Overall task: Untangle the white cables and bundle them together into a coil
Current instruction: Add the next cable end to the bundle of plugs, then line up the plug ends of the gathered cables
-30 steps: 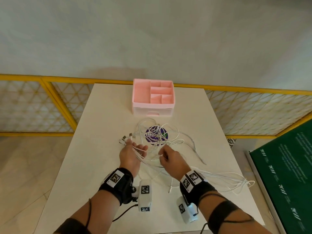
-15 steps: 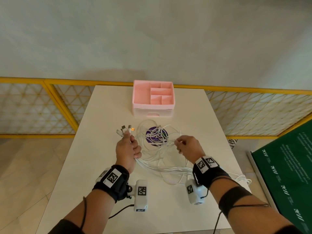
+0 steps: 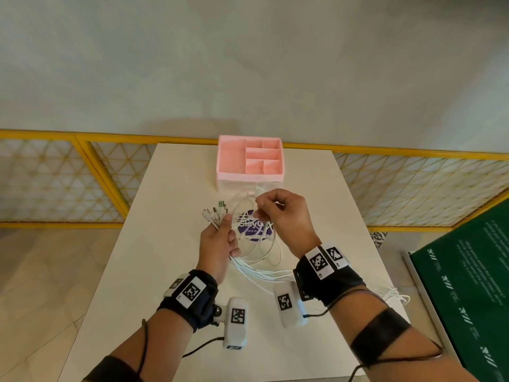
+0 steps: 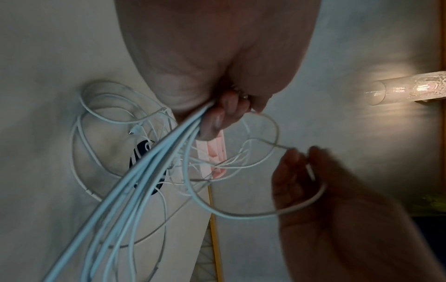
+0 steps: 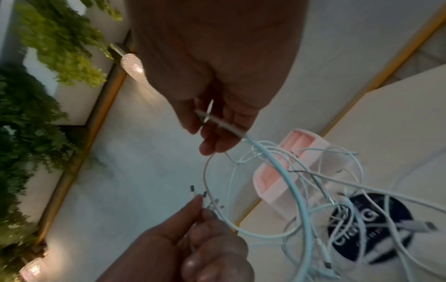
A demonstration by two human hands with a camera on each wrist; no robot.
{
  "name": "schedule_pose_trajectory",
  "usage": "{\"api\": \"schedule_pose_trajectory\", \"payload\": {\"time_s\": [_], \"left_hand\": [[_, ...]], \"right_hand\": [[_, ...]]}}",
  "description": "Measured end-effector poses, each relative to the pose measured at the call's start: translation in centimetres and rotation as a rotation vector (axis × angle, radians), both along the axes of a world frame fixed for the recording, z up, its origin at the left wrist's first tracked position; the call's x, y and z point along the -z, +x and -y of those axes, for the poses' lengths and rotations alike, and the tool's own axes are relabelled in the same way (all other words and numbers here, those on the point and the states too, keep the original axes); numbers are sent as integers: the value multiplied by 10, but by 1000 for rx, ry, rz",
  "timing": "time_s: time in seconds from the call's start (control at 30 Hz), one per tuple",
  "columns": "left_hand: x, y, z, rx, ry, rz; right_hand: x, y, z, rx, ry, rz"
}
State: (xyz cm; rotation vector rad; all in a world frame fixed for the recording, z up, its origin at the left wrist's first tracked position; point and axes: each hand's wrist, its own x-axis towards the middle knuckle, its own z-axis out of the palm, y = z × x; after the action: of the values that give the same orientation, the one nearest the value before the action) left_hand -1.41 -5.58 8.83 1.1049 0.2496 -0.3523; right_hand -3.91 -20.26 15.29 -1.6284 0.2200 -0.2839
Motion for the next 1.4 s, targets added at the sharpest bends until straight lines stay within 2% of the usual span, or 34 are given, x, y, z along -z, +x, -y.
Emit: {"api": "schedule_pose_trajectory", "payload": {"time_s": [0.17, 0.3, 0.47, 0.6, 0.67, 0.77, 0.93, 1.03, 1.13, 1.23, 1.3, 1.4], "left_hand": [[5, -5, -4, -15, -3, 31], [3, -8, 1, 64, 76, 68], [0, 0, 5, 4, 91, 36], [0, 14, -1, -106, 59, -31], [2, 16, -2, -84, 48, -50], [4, 12, 0, -10, 64, -40], [2, -1, 5, 178, 46, -6], [-1, -10, 7, 322, 18, 34], [-4, -16, 3, 475, 47, 71], [-1, -17, -2, 522, 113, 75], [2, -15, -3, 430, 119, 39], [4, -9, -4, 222, 27, -42]], "right_hand": [[22, -9, 6, 72, 27, -136], [27, -17, 1, -2, 25, -137], [36, -33, -4, -283, -7, -173], [46, -53, 3, -734, -9, -381], [50, -61, 8, -837, -22, -475], [50, -63, 13, -751, 51, -503], [49, -35, 12, -193, 109, -499], [52, -15, 14, 2, 175, -531], [52, -1, 18, 32, 166, -508], [42, 5, 14, 42, 239, -354], [30, 5, 11, 43, 245, -195], [22, -2, 5, -107, 294, -71]]}}
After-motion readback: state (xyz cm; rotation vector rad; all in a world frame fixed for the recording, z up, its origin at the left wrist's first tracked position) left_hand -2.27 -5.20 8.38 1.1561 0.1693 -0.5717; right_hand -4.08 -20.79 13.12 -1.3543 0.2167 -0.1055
